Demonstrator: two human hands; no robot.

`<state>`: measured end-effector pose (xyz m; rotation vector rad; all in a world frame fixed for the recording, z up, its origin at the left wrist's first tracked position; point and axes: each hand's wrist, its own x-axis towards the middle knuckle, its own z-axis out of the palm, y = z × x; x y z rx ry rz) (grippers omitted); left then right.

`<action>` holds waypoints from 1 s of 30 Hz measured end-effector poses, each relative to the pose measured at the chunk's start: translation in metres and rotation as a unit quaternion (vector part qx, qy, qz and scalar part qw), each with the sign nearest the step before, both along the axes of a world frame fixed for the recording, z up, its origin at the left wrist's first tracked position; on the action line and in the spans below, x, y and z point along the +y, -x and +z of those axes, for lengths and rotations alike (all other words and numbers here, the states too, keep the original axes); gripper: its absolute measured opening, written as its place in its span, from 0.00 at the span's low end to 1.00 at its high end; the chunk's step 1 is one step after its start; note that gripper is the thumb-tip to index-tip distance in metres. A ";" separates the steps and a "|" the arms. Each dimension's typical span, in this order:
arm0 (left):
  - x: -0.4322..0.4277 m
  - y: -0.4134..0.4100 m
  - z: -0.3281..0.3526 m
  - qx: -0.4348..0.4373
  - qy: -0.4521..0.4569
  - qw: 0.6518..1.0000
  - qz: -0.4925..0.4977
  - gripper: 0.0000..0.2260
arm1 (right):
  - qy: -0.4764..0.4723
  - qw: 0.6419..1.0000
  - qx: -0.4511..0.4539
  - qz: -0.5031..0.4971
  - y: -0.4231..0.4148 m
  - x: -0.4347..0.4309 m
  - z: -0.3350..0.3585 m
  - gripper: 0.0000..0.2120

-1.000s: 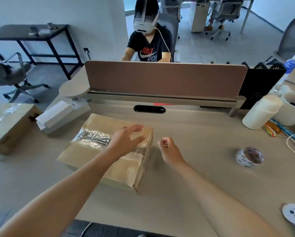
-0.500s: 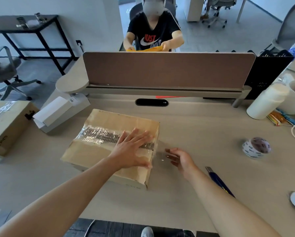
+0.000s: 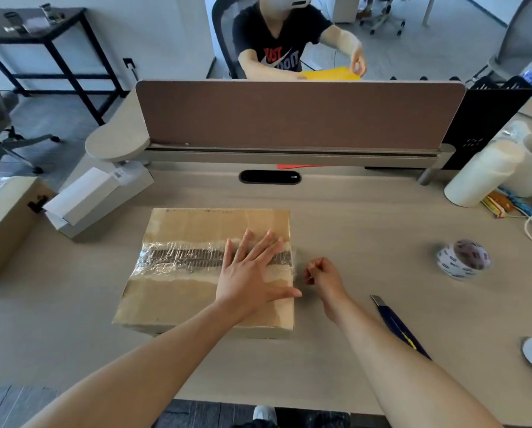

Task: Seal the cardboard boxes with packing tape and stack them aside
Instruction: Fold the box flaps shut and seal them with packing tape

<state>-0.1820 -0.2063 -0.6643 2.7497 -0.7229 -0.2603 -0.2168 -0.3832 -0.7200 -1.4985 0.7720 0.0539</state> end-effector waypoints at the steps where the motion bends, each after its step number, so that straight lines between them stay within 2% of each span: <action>1: 0.000 -0.001 -0.001 -0.001 0.003 1.000 0.001 0.51 | 0.002 1.000 -0.004 0.003 0.000 0.006 -0.003 0.10; 5: 0.000 -0.001 -0.002 -0.007 0.003 1.000 0.002 0.51 | -0.020 0.999 -0.032 0.022 0.000 0.027 -0.015 0.06; 10: 0.000 -0.001 -0.002 -0.007 -0.004 1.000 0.002 0.51 | -0.074 0.995 -0.045 0.041 -0.002 0.042 -0.032 0.07; 14: 0.000 -0.002 -0.002 -0.004 -0.001 1.000 0.002 0.51 | -0.108 0.994 -0.018 0.027 0.001 0.043 -0.036 0.09; 18: 0.001 -0.002 -0.002 -0.002 -0.009 1.000 -0.001 0.51 | 0.012 0.999 0.003 0.038 -0.001 0.035 -0.034 0.09; 20: 0.000 -0.001 -0.001 -0.002 -0.014 1.000 -0.002 0.51 | 0.020 0.999 -0.020 0.022 -0.005 0.030 -0.017 0.08; 22: 0.000 -0.002 -0.002 -0.003 -0.016 1.000 -0.002 0.51 | -0.049 0.997 -0.061 0.004 -0.006 0.030 0.003 0.14; 23: 0.000 -0.002 -0.002 -0.003 -0.020 1.000 -0.004 0.51 | -0.119 0.990 -0.081 0.000 -0.005 0.033 0.013 0.16; 25: 0.000 -0.002 -0.002 -0.005 -0.026 1.000 -0.007 0.52 | -0.251 0.963 -0.098 0.004 -0.001 0.039 0.025 0.19; 26: -0.001 -0.002 -0.002 -0.003 -0.027 1.000 -0.008 0.52 | -0.289 0.953 -0.093 0.007 0.000 0.041 0.027 0.21; 30: -0.002 -0.002 -0.002 0.007 -0.012 1.000 -0.007 0.53 | -0.348 0.933 -0.084 0.021 -0.001 0.037 0.022 0.32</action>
